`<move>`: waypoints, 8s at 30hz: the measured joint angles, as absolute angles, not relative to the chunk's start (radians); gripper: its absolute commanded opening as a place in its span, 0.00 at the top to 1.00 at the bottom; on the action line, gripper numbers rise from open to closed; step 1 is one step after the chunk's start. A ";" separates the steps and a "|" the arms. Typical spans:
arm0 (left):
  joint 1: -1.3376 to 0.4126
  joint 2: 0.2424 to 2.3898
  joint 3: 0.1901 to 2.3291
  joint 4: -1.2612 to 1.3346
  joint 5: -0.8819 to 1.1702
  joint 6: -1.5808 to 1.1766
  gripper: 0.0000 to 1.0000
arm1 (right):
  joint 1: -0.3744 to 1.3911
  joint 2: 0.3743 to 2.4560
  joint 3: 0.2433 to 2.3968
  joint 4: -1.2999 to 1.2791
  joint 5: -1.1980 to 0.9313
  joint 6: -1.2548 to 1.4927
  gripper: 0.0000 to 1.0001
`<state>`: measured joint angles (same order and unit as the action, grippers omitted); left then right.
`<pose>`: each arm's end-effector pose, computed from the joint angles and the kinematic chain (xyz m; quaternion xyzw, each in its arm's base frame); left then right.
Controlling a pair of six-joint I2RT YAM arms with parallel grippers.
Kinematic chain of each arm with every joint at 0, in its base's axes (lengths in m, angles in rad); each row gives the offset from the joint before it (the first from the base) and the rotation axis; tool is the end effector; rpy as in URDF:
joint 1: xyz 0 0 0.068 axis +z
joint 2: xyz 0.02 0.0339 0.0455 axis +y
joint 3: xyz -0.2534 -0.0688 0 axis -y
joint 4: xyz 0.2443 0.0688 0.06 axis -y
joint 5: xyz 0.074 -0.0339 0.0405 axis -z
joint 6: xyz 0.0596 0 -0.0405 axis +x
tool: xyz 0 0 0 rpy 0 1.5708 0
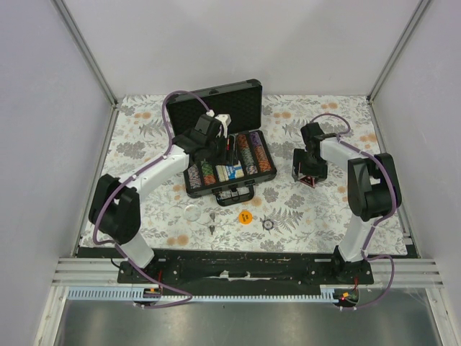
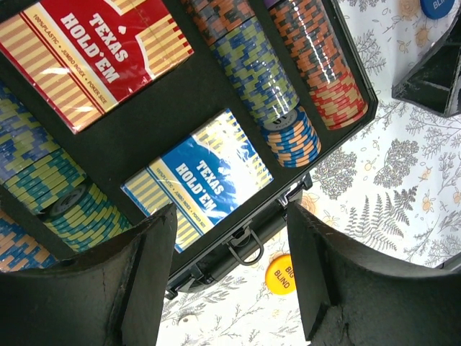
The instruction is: Pack up texas hold em set
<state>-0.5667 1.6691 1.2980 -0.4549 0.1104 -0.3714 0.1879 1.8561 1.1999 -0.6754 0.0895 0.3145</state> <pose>0.3210 -0.2120 0.2350 0.1107 0.9237 -0.2101 0.3008 0.3479 0.0607 0.1256 0.0681 0.9895 -0.0134 0.1265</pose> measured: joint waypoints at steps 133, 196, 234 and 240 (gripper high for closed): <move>-0.560 0.955 0.910 -0.643 -0.572 -0.618 0.27 | 0.830 2.118 1.841 -0.806 0.211 0.348 0.02; -0.574 1.391 0.694 -0.556 -0.234 -0.783 0.21 | 0.827 1.420 1.021 -0.594 0.261 0.568 0.02; -0.604 1.285 0.897 -0.690 -0.227 -0.776 0.48 | 0.820 1.370 0.982 -0.569 0.268 0.575 0.02; -0.604 1.445 1.138 -0.665 -0.231 -0.740 0.48 | 0.807 1.349 0.982 -0.582 0.272 0.575 0.02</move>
